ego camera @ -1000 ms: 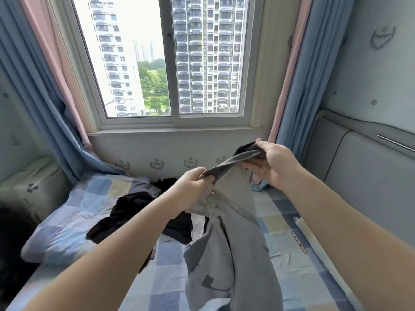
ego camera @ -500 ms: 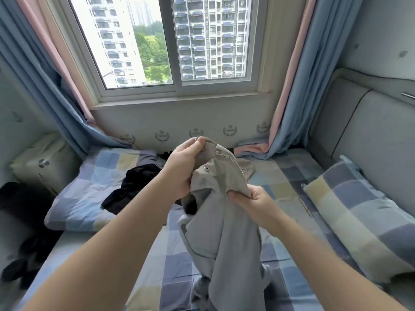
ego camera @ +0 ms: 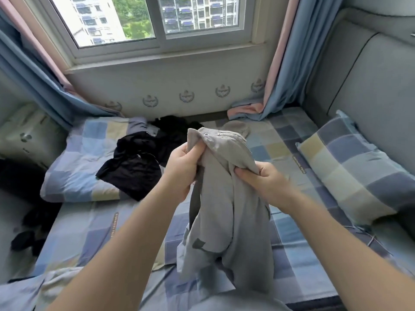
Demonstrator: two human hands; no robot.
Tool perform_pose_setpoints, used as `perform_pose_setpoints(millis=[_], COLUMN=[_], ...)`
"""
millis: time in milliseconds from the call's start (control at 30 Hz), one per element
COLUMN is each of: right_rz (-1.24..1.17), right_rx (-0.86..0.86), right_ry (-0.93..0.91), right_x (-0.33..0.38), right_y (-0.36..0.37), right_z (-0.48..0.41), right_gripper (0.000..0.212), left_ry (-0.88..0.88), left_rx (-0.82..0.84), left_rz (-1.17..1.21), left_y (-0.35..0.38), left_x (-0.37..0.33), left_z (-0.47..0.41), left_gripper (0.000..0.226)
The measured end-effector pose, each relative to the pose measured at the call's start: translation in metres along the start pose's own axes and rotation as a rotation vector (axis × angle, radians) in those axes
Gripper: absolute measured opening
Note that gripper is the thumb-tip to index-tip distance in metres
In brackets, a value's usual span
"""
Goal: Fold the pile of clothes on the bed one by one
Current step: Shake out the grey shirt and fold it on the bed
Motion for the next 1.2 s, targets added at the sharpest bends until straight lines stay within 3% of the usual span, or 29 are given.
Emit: perform_pose_setpoints(millis=[300, 433, 533, 633, 700, 767, 867, 1000, 1067, 1133, 1200], right_rz=[0.282, 0.123, -0.060, -0.195, -0.240, -0.238, -0.222, -0.154, -0.121, -0.104, -0.061], right_rx=[0.077, 0.102, 0.088, 0.087, 0.124, 0.147, 0.177, 0.235, 0.261, 0.261, 0.180], right_ry=[0.122, 0.109, 0.073, 0.069, 0.047, 0.014, 0.008, 0.011, 0.007, -0.004, -0.029], right_x=[-0.097, -0.082, -0.068, -0.054, -0.040, -0.029, -0.018, -0.012, -0.009, -0.007, -0.011], right_y=[0.007, 0.008, 0.004, 0.005, 0.008, 0.007, 0.002, -0.002, -0.002, -0.004, -0.009], right_z=[-0.015, -0.011, -0.006, 0.000, 0.004, 0.005, 0.007, 0.010, 0.012, 0.014, 0.010], right_gripper=[0.021, 0.022, 0.024, 0.030, 0.028, 0.038, 0.040, 0.031, 0.026, 0.030, 0.029], left_ry=[-0.081, -0.103, -0.090, -0.032, 0.089, 0.155, 0.274, 0.230, 0.232, 0.247, 0.269], left_rx=[-0.122, -0.205, -0.119, 0.036, 0.262, 0.418, 0.504, 0.679, 0.698, 0.652, 0.577], left_rz=[0.054, 0.042, -0.169, -0.529, -0.660, -0.648, -0.613, -0.605, -0.590, -0.624, -0.613], left_y=[-0.010, -0.029, -0.033, -0.031, -0.021, -0.009, -0.001, 0.006, 0.010, 0.012, 0.011], left_x=[0.004, 0.021, 0.031, 0.046, 0.052, 0.054, 0.054, 0.058, 0.059, 0.057, 0.053], left_z=[-0.002, -0.008, -0.006, 0.000, 0.010, 0.020, 0.025, 0.026, 0.028, 0.030, 0.029], left_gripper=[0.033, 0.022, 0.022, 0.060, 0.067, 0.065, 0.066, 0.059, 0.046, 0.050, 0.046])
Point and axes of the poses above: each hand's wrist, its own z-axis away from the middle knuckle, its own y-axis out of the palm, x = y × z, the point moved 2 cm from there along -z, towards the middle knuckle, and after that the axes turned 12 degrees about y, right-handed, at the moved point
